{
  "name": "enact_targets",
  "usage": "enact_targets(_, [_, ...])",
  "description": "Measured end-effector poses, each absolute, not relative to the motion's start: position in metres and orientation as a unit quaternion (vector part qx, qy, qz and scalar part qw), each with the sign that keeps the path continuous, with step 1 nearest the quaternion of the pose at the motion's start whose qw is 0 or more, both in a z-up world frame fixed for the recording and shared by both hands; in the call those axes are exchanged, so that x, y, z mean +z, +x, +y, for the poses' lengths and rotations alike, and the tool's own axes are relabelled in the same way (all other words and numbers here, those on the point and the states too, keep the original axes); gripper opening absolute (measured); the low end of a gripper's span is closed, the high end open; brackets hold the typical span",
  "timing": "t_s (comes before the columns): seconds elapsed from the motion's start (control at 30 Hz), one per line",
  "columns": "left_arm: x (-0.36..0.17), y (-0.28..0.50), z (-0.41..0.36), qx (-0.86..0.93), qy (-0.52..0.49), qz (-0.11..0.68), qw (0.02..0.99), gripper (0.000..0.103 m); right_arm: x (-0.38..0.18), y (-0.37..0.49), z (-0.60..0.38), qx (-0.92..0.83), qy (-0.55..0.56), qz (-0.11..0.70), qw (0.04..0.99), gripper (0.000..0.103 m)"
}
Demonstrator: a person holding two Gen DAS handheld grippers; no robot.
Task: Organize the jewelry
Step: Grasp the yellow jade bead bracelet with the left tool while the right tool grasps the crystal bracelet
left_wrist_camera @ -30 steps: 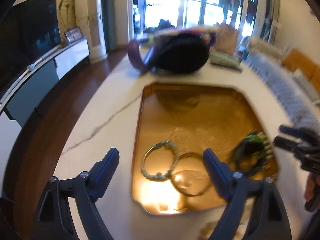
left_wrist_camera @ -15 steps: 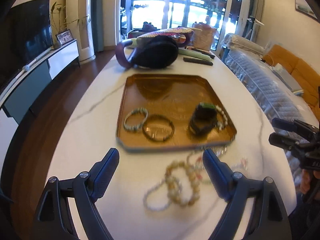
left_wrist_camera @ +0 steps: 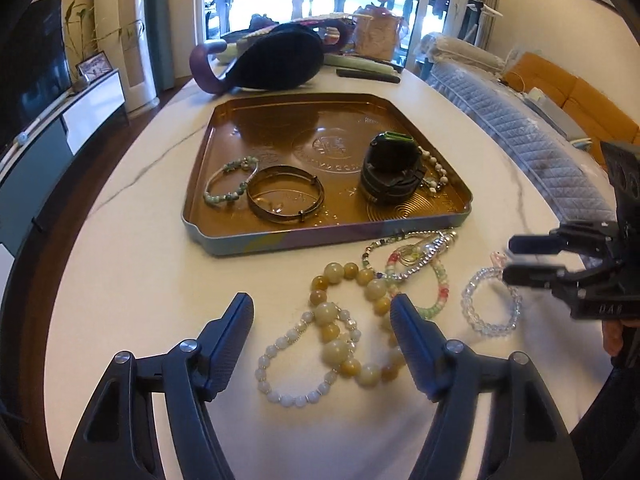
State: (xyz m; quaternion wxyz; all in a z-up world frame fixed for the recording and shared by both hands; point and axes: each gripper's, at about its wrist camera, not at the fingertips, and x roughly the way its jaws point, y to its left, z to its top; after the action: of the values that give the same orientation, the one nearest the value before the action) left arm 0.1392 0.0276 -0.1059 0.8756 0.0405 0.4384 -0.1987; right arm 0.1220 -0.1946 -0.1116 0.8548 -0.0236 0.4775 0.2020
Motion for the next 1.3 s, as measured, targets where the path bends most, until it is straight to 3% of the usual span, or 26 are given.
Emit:
enact_targets(0.13, [-0.111, 0.158, 0.02, -0.206, 0.067, 0.449, 0.867, 0.063, -0.116, 0.12, -0.183, 0.193, -0.065, 0.474, 0.857, 0.044])
enact_targets(0.27, [-0.116, 0.164, 0.017, -0.206, 0.092, 0.449, 0.865, 0.028, -0.118, 0.116, -0.172, 0.185, -0.107, 0.464, 0.86, 0.044])
enact_targets(0.3, [-0.117, 0.163, 0.017, -0.211, 0.09, 0.449, 0.863, 0.024, -0.118, 0.117, -0.174, 0.184, -0.102, 0.466, 0.86, 0.042])
enact_targets(0.37, [-0.117, 0.161, 0.017, -0.211, 0.09, 0.448, 0.864, 0.014, -0.117, 0.117, -0.175, 0.179, -0.107, 0.467, 0.859, 0.025])
enact_targets(0.83, [-0.102, 0.146, 0.046, -0.228, -0.002, 0.448, 0.864, 0.011, -0.091, 0.122, -0.187, 0.173, -0.084, 0.437, 0.879, 0.024])
enact_targets(1.3, [-0.068, 0.129, 0.057, -0.252, -0.039, 0.396, 0.882, 0.011, -0.066, 0.119, -0.196, 0.156, -0.066, 0.397, 0.902, 0.024])
